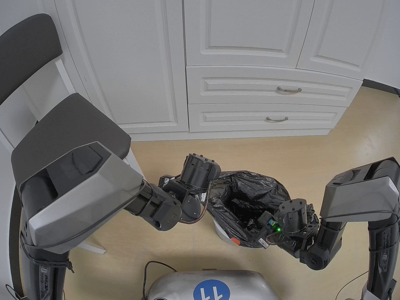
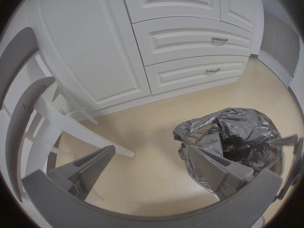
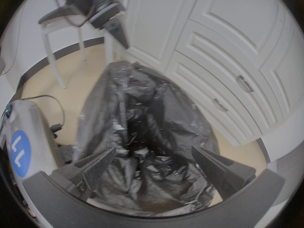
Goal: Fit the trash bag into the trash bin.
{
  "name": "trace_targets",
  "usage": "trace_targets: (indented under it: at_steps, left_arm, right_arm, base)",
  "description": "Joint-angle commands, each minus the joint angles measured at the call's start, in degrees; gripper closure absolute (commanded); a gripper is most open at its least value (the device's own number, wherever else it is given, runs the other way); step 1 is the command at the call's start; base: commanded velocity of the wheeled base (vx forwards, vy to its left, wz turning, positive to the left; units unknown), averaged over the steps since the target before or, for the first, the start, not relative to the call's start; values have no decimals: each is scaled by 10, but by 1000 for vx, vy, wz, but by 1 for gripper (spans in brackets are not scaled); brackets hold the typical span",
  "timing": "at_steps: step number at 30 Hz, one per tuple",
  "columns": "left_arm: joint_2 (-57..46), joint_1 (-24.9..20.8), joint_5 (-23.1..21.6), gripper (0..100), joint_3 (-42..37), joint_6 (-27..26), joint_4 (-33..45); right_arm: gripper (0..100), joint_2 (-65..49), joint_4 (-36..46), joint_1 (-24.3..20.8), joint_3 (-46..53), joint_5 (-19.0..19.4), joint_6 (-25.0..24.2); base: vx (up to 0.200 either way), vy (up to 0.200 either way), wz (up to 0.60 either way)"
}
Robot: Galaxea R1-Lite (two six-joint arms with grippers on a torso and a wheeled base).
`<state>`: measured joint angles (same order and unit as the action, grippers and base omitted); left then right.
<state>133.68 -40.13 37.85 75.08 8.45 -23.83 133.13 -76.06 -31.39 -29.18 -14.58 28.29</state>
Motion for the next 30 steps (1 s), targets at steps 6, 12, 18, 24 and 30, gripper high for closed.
trace_targets:
  at_steps: [6, 12, 18, 24, 30]
  left_arm:
    - [-38, -2, 0, 0, -48, 27, -5]
    - [-43, -2, 0, 0, -50, 39, -5]
    - [-47, -6, 0, 0, -49, 38, -5]
    - [-47, -10, 0, 0, -56, 39, -6]
    - [-47, -16, 1, 0, -57, 39, -7]
  right_arm:
    - [0, -21, -5, -57, 53, 40, -6]
    - [0, -66, -23, -65, 70, 42, -14]
    - [0, -59, -16, -63, 68, 43, -21]
    - [0, -44, -6, -65, 89, 42, -5]
    - [0, 3, 7, -52, 60, 42, -1]
  base:
    - [0, 0, 0]
    - [0, 0, 0]
    - [0, 0, 0]
    - [0, 0, 0]
    - [0, 0, 0]
